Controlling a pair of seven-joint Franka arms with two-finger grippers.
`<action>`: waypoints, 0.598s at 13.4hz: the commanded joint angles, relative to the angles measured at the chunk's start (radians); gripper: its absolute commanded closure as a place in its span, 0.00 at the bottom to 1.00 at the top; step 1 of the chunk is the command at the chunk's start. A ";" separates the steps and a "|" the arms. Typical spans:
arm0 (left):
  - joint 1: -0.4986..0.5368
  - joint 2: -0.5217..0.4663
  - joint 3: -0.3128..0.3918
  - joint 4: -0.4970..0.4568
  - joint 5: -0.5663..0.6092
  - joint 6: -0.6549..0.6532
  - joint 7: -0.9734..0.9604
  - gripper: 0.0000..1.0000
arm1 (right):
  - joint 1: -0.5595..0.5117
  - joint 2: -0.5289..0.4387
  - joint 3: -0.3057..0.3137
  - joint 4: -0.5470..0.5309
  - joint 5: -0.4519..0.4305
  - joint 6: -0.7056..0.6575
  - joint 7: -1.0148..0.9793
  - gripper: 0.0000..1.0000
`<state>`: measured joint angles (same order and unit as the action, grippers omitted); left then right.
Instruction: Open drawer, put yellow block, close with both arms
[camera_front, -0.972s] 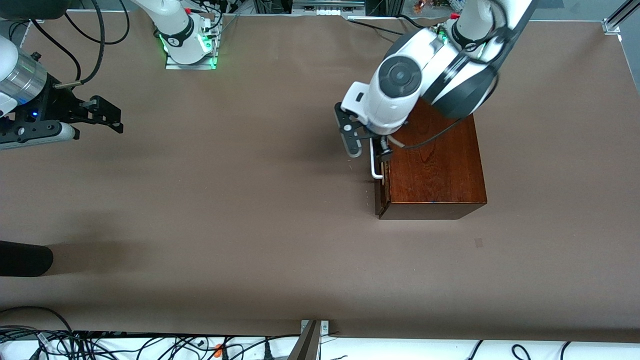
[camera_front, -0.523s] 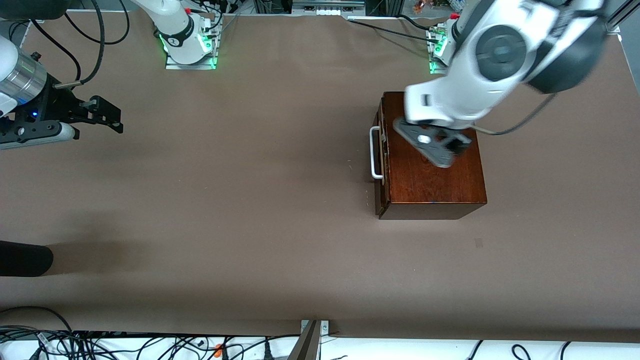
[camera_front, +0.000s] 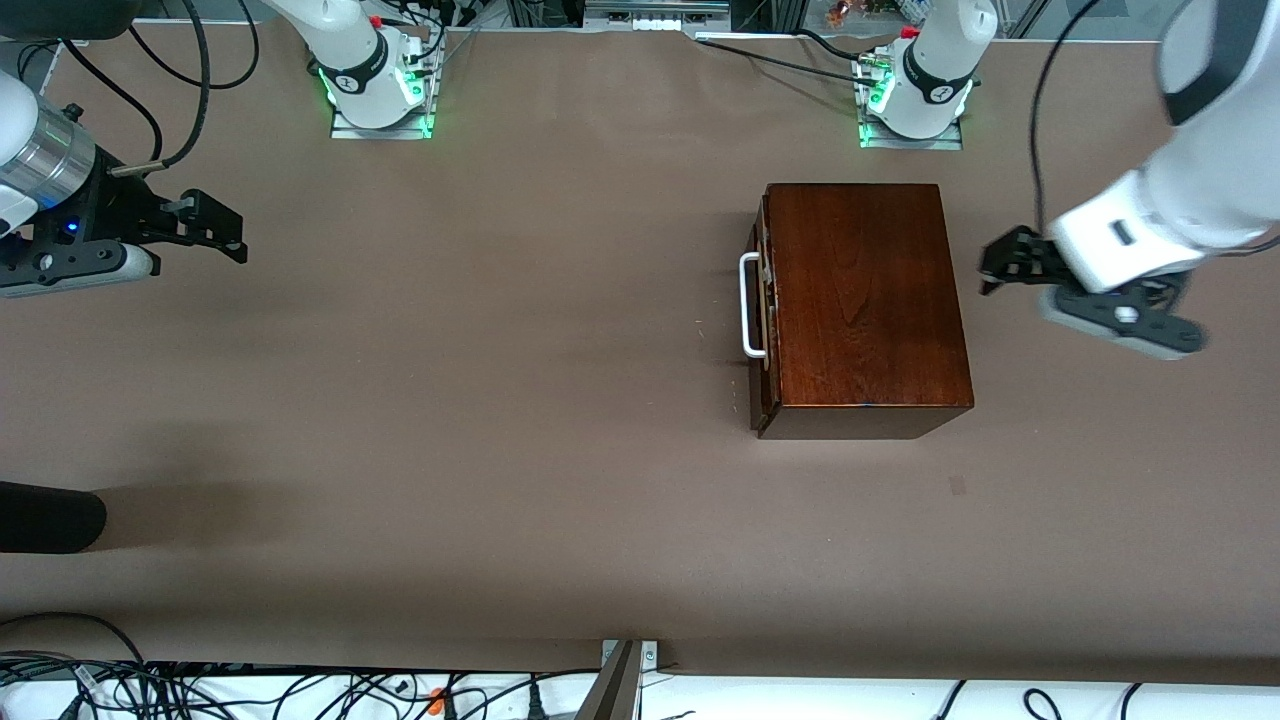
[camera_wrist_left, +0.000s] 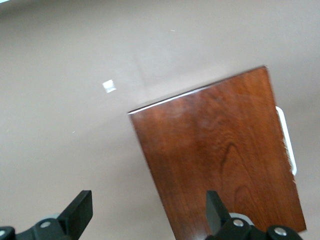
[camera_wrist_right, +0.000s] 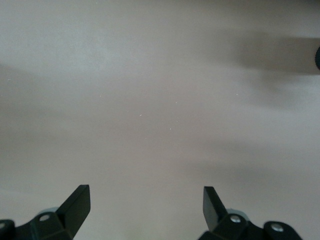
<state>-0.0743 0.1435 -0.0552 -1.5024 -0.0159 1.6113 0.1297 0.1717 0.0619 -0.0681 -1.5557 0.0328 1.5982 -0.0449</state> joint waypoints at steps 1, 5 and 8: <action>-0.007 -0.148 0.015 -0.182 0.046 0.064 -0.123 0.00 | -0.003 -0.001 0.002 0.009 -0.001 -0.017 0.008 0.00; 0.010 -0.162 0.024 -0.217 0.040 0.064 -0.196 0.00 | -0.003 0.001 0.002 0.009 0.001 -0.017 0.008 0.00; 0.018 -0.150 0.026 -0.200 0.042 0.052 -0.131 0.00 | -0.003 -0.001 0.002 0.009 0.001 -0.017 0.008 0.00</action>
<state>-0.0671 0.0039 -0.0278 -1.6923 0.0136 1.6510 -0.0431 0.1718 0.0619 -0.0681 -1.5557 0.0329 1.5971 -0.0449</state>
